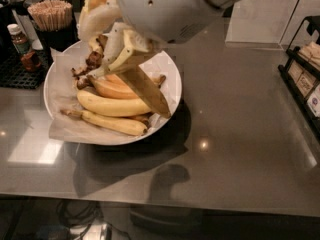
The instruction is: Pick banana from white bowl
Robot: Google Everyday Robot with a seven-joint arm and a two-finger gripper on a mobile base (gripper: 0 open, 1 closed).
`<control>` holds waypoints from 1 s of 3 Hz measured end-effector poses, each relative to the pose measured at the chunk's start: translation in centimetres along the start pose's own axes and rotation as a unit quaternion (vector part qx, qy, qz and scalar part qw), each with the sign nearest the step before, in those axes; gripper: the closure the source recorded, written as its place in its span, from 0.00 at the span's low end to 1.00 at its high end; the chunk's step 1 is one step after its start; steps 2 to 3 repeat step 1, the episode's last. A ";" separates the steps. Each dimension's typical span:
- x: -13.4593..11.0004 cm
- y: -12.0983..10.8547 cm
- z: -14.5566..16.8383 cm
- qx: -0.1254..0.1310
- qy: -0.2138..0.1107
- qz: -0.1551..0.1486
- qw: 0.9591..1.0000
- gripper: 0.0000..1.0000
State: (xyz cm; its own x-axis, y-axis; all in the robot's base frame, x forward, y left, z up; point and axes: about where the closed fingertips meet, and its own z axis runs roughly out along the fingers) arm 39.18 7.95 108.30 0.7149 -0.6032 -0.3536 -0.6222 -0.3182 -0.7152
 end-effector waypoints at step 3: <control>-0.1 0.0 0.0 0.000 0.000 -0.001 1.000 1.00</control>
Offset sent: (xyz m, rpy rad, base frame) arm 0.0000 0.0000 0.0000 0.0000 0.0000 0.0000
